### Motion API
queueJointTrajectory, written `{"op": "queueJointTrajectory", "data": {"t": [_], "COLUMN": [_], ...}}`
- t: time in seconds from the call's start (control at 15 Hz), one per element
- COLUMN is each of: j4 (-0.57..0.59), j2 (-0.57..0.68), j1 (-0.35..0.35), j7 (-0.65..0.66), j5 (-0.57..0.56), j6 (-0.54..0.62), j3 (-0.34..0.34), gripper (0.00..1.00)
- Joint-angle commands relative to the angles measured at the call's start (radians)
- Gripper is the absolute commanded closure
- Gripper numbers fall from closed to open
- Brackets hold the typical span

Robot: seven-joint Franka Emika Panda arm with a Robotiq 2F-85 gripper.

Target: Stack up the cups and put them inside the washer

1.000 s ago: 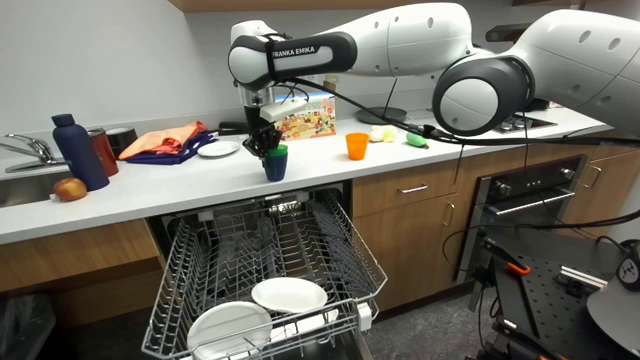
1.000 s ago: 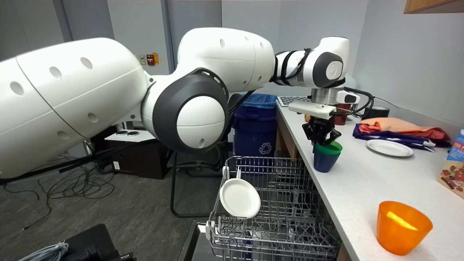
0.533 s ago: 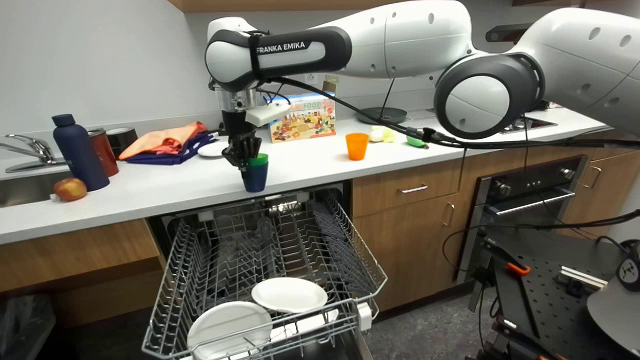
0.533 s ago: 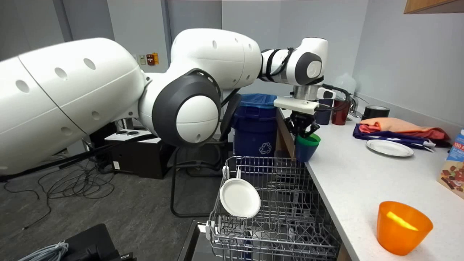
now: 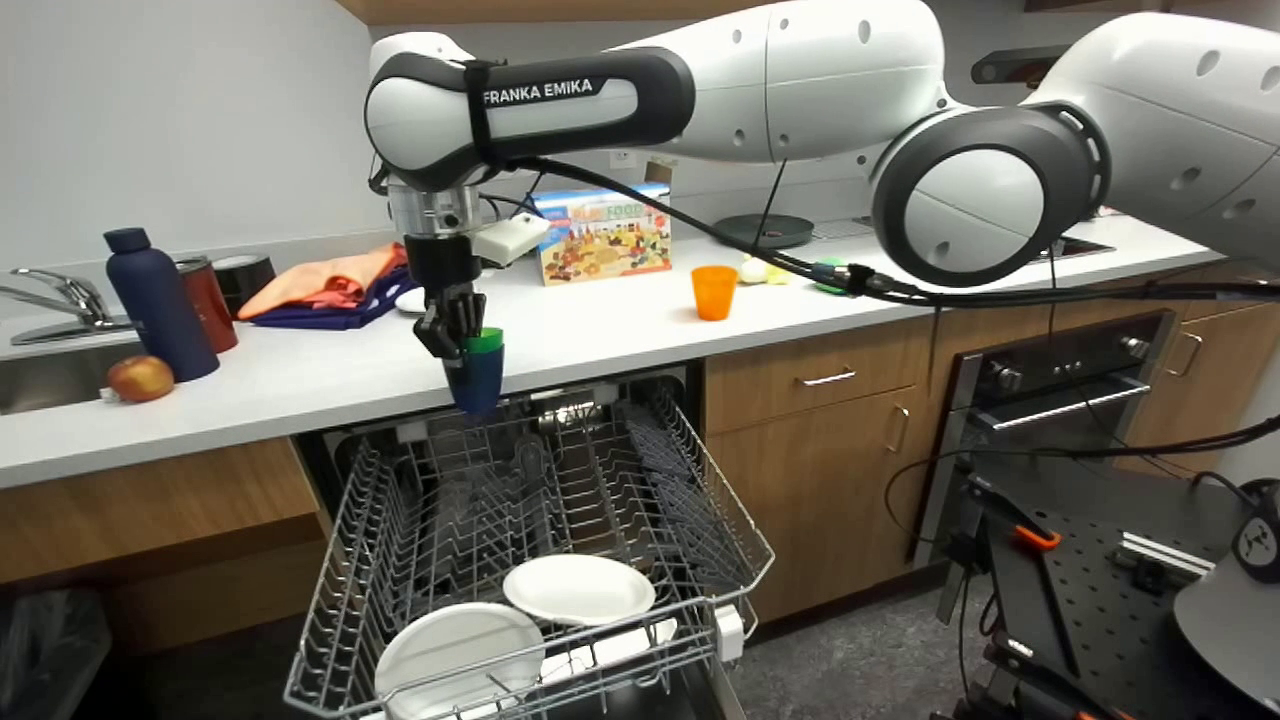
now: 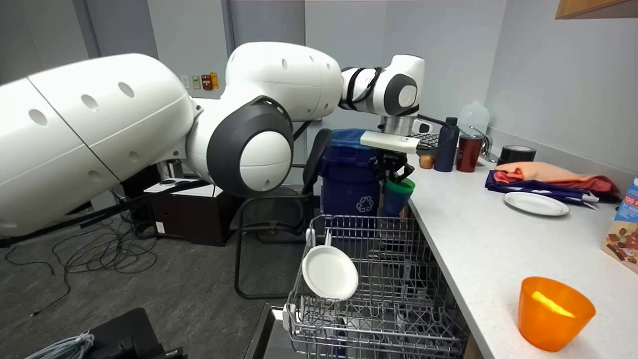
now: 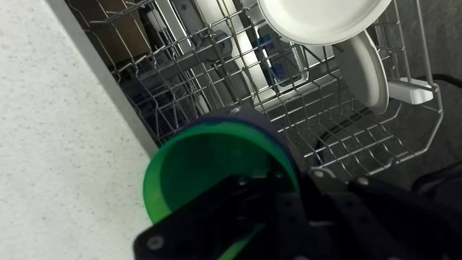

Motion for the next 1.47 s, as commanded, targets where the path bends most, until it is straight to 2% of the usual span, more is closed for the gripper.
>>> {"op": "queueJointTrajectory", "data": {"t": [0.0, 1.0, 1.4], "j4": [0.022, 0.031, 0.027], "j2": [0.025, 0.106, 0.14], "j1": [0.005, 0.056, 0.089], "j7": [-0.041, -0.071, -0.101], "j5": [0.007, -0.018, -0.028], "j6": [-0.003, 0.097, 0.1], "j3": [0.005, -0.005, -0.005], "gripper": [0.98, 0.98, 0.98]}}
